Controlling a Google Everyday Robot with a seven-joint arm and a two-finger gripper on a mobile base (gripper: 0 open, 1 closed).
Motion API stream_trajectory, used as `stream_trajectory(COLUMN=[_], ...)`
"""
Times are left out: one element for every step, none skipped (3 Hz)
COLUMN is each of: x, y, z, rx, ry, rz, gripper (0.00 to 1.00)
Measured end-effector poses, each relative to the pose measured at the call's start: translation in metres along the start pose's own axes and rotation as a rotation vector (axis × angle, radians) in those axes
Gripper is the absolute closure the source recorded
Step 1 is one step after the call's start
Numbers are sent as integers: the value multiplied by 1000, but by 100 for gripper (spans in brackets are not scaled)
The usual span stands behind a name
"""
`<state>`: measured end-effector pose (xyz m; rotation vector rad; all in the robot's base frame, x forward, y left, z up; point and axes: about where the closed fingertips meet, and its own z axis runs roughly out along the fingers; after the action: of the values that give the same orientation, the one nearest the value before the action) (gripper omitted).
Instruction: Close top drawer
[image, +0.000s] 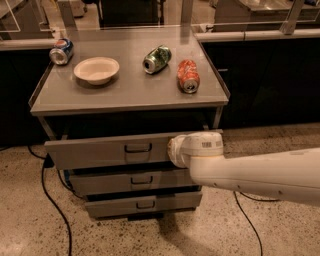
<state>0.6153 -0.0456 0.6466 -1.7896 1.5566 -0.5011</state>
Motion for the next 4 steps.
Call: stream_trajectory(x=[0, 2, 3, -2], y=[1, -4, -9, -14], z=[10, 19, 35, 29], rx=[1, 8, 10, 13], ry=[-18, -27, -35, -41], rz=[-7, -18, -41, -43], gripper=[100, 100, 100, 100])
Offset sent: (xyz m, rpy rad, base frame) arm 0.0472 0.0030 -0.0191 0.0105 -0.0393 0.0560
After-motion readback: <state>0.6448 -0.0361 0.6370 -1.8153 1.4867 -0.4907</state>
